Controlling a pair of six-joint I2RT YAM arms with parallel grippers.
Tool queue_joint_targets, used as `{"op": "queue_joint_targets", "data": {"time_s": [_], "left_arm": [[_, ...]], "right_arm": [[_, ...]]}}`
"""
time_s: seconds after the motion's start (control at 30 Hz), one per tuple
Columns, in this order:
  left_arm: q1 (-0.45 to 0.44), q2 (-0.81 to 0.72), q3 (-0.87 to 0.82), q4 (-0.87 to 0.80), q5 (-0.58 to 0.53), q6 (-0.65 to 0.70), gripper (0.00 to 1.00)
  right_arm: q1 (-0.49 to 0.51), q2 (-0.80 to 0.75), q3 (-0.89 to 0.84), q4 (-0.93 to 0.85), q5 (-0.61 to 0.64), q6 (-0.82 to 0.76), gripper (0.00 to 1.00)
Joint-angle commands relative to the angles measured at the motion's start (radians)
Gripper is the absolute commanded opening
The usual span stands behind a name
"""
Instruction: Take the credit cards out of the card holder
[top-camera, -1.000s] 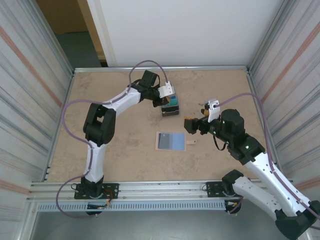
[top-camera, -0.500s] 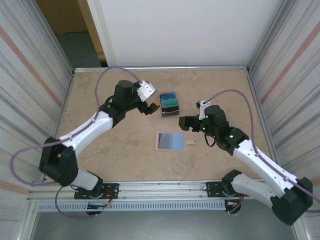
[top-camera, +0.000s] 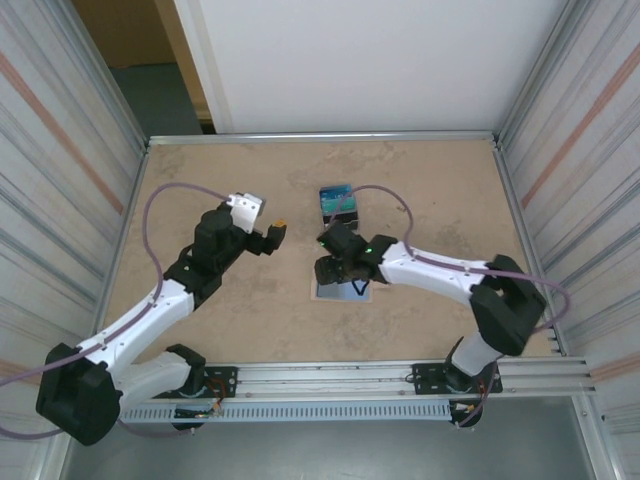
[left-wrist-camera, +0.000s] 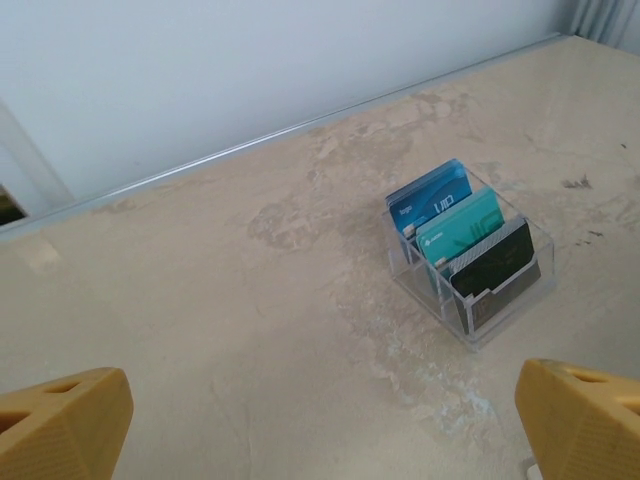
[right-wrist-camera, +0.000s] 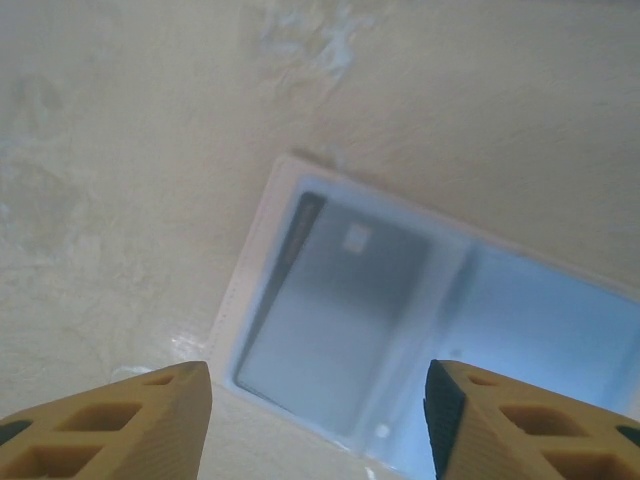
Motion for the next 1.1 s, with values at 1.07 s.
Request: {"op": "queue_joint_targets", "data": {"time_s": [1.07], "left_arm": [[0.012, -0.028, -0.048, 0.033, -0.103, -0.074, 0.99]], "right_arm": [[0.042, 0.233, 0.098, -0.133, 0.044, 0.077, 0.31]]}}
